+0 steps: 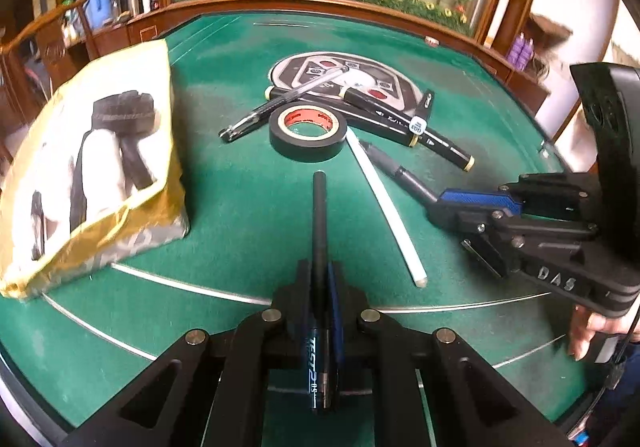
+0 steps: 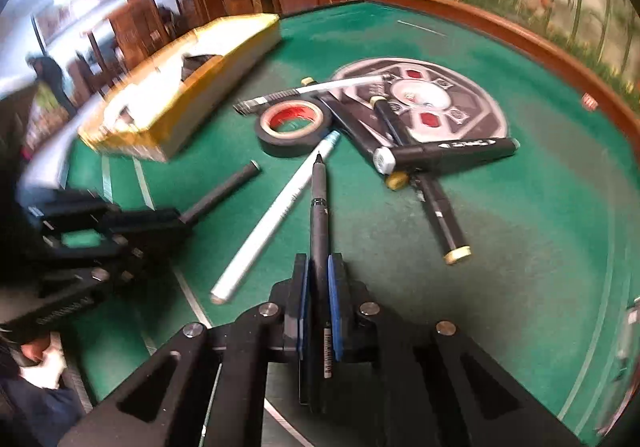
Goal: Organize rigid objects
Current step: 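Grasp the black TEST-labelled pen with the left tool while the right tool grasps a silver pen, then carry both pens over the tray with both tools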
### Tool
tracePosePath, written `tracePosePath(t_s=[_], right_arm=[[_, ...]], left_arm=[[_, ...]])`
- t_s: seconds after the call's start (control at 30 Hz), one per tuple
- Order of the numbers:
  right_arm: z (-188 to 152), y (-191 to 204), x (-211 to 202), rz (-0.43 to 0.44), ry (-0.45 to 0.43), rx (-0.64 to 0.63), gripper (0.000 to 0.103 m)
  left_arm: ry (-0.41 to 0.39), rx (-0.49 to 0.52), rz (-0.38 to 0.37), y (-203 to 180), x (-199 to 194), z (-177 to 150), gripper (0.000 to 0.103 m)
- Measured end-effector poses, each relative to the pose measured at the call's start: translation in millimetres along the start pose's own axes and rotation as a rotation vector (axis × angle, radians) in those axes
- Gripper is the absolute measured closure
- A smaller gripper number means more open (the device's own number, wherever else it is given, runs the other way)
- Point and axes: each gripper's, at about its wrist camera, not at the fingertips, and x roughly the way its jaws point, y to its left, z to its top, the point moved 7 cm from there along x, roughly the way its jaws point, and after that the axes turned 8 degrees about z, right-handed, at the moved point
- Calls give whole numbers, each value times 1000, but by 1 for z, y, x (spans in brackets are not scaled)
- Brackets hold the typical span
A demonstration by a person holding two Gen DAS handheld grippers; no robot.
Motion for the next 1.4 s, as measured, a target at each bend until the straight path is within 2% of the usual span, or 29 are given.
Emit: tracePosePath(t_s=[0.4,0.67,0.87,1.03,1.23,1.4], right_arm=[[14,13,-24,121,-111,76,94],[21,37,-31,244,-158,73,94],[28,58,-23,368,-136,140,94],[53,85,-9,467,-116,177,94],[97,116,15,474,-107,154,94],[141,131,53,470,-84,171,94]], left_arm=[[-94,-104,-103,14,-30,3,96],[-168,-151,-124,35,-56,18,96],[-208,-225,-103,74,-71,28,95],[-238,-303,-53,114,-75,42,95],[-232,-382,8,160,-61,55,95],[-179,-459,42,199,-31,64,95]])
